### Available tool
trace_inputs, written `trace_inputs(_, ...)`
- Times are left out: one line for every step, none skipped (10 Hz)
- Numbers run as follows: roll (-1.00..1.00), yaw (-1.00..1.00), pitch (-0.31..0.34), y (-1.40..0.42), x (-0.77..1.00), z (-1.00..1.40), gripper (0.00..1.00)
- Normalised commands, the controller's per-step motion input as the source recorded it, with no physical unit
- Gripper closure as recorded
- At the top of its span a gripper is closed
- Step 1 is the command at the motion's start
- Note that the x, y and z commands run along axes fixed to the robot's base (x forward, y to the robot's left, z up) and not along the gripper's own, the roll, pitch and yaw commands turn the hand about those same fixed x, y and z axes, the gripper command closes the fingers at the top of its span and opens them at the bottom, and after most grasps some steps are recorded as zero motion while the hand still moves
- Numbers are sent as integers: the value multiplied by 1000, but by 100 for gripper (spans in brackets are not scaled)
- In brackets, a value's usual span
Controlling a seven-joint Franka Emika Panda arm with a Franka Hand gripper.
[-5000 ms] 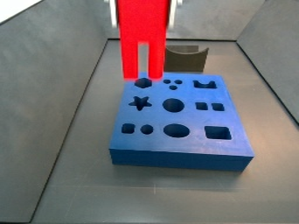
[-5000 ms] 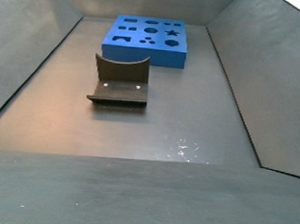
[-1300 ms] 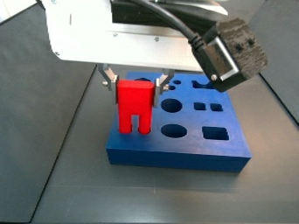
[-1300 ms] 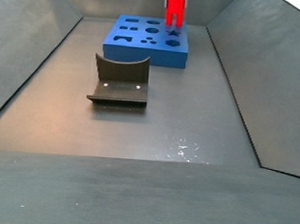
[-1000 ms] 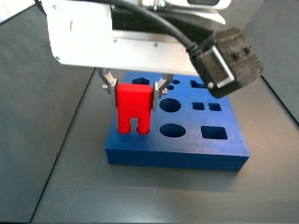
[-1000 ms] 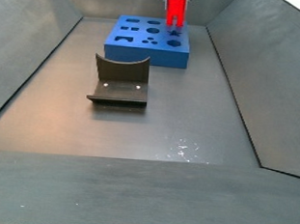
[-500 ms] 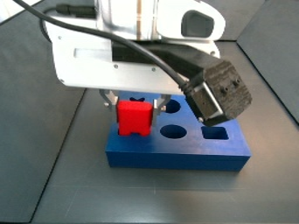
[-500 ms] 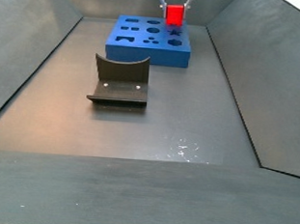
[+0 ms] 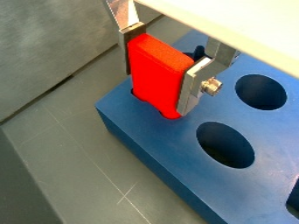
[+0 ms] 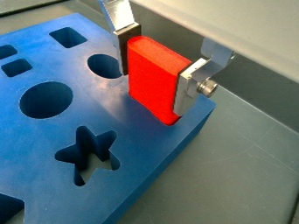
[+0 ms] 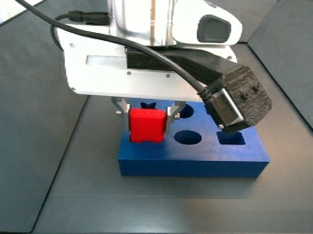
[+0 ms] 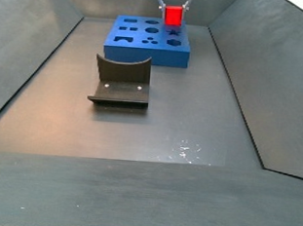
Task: Pick up the square-circle object. Move up. Move to above the board. Insert the square-circle object.
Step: Insert the square-circle object.
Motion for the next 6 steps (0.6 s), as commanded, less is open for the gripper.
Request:
trace_inputs(19, 37, -94, 0, 163, -1000, 100)
trace_inputs(-30, 0, -146, 0, -160, 0, 100)
trace_inputs(0, 0, -47, 0, -31, 0, 100)
trace_inputs(0, 0, -50, 0, 0, -51, 100)
trace_inputs(0, 0, -23, 0, 0, -14, 100)
trace_inputs(-10, 0, -21, 0, 0, -37, 100)
